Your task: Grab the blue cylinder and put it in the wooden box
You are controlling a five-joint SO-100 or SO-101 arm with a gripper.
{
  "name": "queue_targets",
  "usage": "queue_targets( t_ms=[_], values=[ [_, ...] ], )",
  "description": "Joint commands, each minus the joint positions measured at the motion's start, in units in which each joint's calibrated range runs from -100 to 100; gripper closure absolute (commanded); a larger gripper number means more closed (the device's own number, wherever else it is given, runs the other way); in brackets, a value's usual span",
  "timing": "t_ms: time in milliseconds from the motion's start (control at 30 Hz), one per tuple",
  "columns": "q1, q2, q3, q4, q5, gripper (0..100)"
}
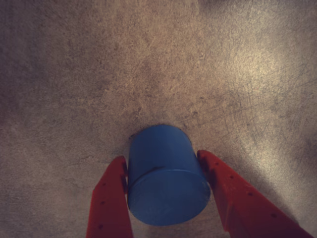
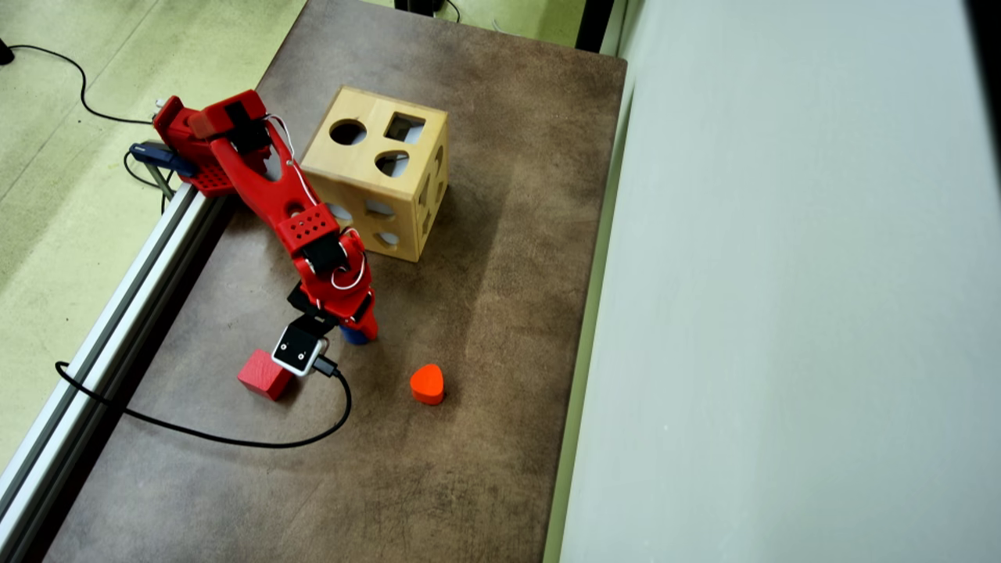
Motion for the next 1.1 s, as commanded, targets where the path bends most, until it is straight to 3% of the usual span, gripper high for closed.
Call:
queue_targets(
  t_ms=[0,233,733,1067],
  values=[
    [0.0,-5.6,-1.8,0.3,-0.1,86],
    [0.1,-6.2,-2.4,0.3,-0.1,93],
    [0.1,-15.7,-1.6,0.6,-0.1,93],
    [0.0,-30.5,-2.5,13.6,-0.1,93]
  ],
)
